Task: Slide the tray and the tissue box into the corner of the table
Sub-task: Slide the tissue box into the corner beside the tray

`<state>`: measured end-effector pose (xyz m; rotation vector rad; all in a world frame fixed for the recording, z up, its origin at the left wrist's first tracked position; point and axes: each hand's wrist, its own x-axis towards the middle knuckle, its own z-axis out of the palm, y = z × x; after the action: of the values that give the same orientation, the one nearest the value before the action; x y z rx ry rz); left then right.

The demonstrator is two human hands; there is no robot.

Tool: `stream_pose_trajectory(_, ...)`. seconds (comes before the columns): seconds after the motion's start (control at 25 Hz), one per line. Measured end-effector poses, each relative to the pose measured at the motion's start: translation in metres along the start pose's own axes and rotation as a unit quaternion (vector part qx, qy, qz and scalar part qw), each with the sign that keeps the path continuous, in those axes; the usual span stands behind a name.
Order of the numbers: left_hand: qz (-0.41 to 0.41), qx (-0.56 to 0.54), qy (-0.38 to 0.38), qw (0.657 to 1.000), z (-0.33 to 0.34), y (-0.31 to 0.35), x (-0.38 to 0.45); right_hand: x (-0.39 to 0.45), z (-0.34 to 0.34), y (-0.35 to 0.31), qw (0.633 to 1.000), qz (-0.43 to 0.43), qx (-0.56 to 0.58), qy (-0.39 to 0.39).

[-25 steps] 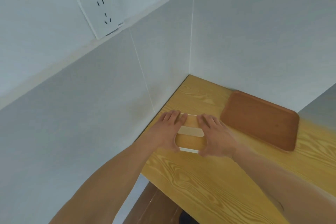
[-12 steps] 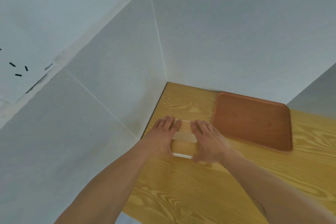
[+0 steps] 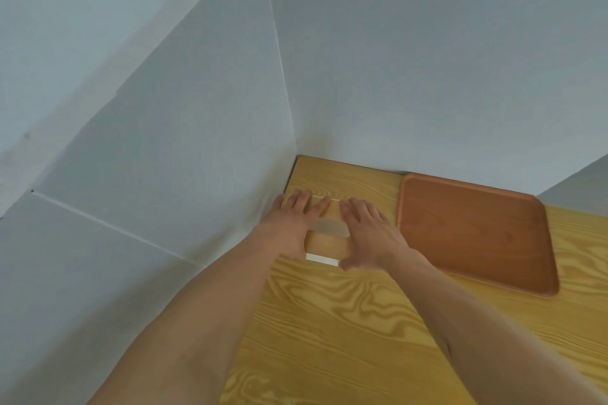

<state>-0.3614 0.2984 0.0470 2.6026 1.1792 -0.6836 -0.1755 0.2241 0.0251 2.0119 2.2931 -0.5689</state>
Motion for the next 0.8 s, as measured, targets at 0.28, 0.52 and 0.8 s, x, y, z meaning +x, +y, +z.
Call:
stream_pose_trajectory(0.28,-0.024,-0.032,-0.010,0.999,-0.001,-0.012,0.017,0.024,0.001,0.006,1.000,-0.003,-0.011,0.001)
stream_pose_trajectory(0.52,-0.067,-0.102,0.164,0.979,0.064,0.036,-0.023,-0.026,0.027,-0.008,0.997,-0.017,-0.036,0.059)
stream_pose_trajectory(0.8,-0.077,-0.089,0.145,0.982,0.082,0.040,-0.025,-0.036,0.042,-0.009,0.999,-0.001,-0.031,0.036)
